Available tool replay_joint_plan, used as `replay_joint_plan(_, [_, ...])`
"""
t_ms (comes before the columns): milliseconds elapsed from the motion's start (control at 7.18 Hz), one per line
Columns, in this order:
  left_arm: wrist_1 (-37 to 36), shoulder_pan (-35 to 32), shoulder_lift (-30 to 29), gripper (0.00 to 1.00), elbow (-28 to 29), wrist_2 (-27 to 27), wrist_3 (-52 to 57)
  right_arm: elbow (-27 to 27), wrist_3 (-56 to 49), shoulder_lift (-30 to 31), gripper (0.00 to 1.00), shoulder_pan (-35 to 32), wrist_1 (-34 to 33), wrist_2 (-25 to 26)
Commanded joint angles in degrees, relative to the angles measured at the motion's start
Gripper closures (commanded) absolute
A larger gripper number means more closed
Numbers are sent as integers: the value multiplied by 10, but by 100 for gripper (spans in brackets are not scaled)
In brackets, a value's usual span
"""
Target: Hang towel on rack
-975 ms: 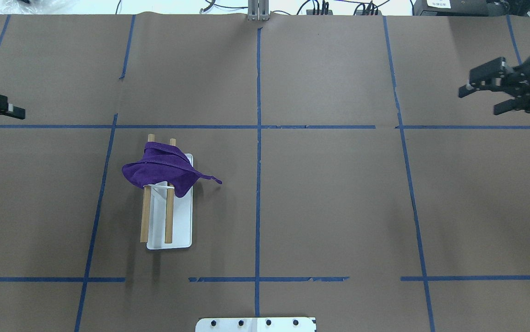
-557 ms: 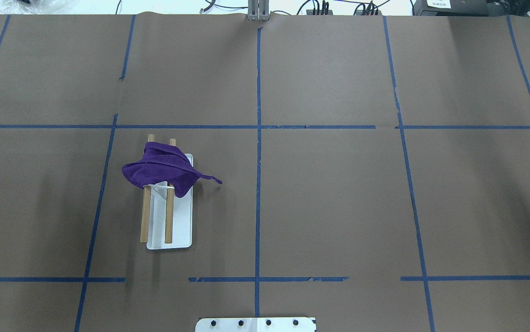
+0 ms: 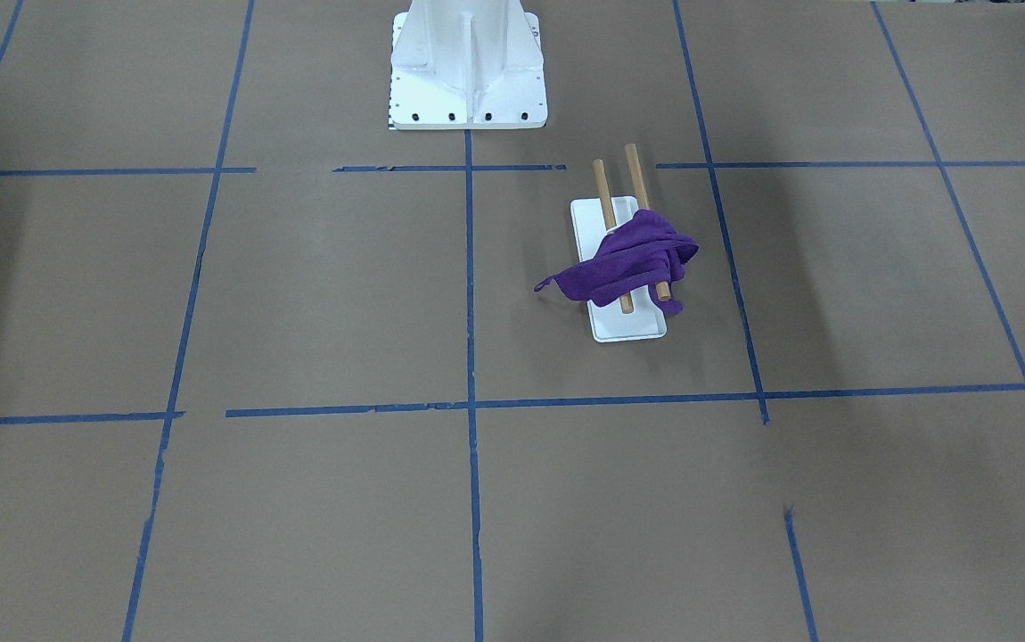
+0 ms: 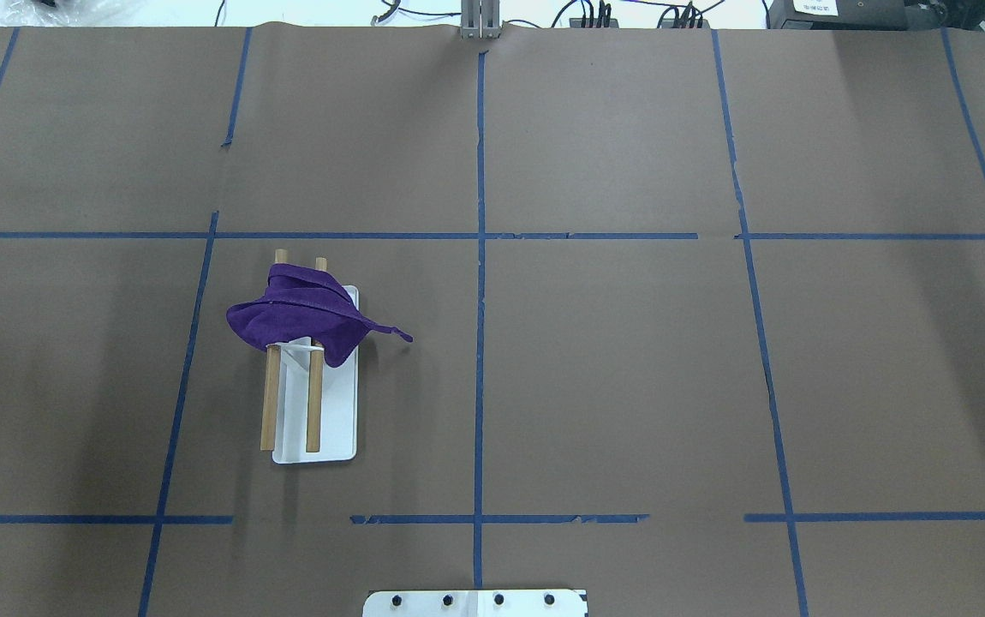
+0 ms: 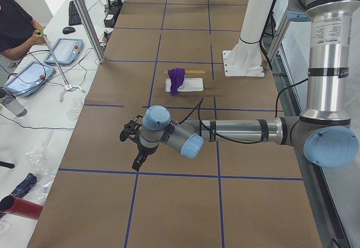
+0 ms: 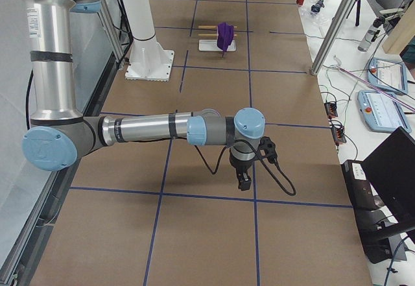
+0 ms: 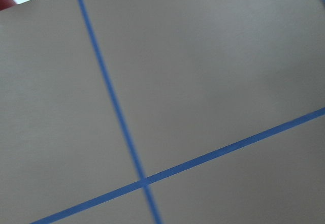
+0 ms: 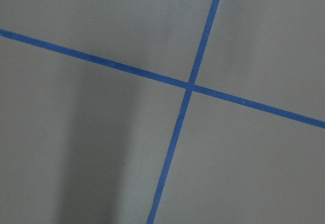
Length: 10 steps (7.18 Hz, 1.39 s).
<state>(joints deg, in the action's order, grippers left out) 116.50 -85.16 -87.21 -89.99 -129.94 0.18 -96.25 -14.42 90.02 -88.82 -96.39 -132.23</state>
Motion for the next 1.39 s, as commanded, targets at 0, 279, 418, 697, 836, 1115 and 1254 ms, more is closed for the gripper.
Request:
replay_joint_plan(0, [-110,-8,9,0,-18,-91,12,5,-10,8,0,-2,-6,-7])
replay_joint_plan(279, [-258,-7,-3,0,-71,-88,15,9,-4,8,0,-2,-5,-9])
replay_joint_plan(418, [-273,-9,-2,0,-85,-86,15,9,-3,9,0,-2,-5,-10])
replay_joint_plan(697, [-278,-9,1,0,-85,-68,36,10,-3,9,0,-1,-1,-1])
replay_joint_plan(836, [-282,-9,-1,0,-84,-41,53,10,-4,9,0,-1,-1,0])
replay_joint_plan(1115, [-278,-10,10,0,-91,-48,49,11,-2,7,0,-1,0,-1])
replay_joint_plan(1254, [-275,-10,11,0,-92,-49,52,8,-2,8,0,-2,0,-3])
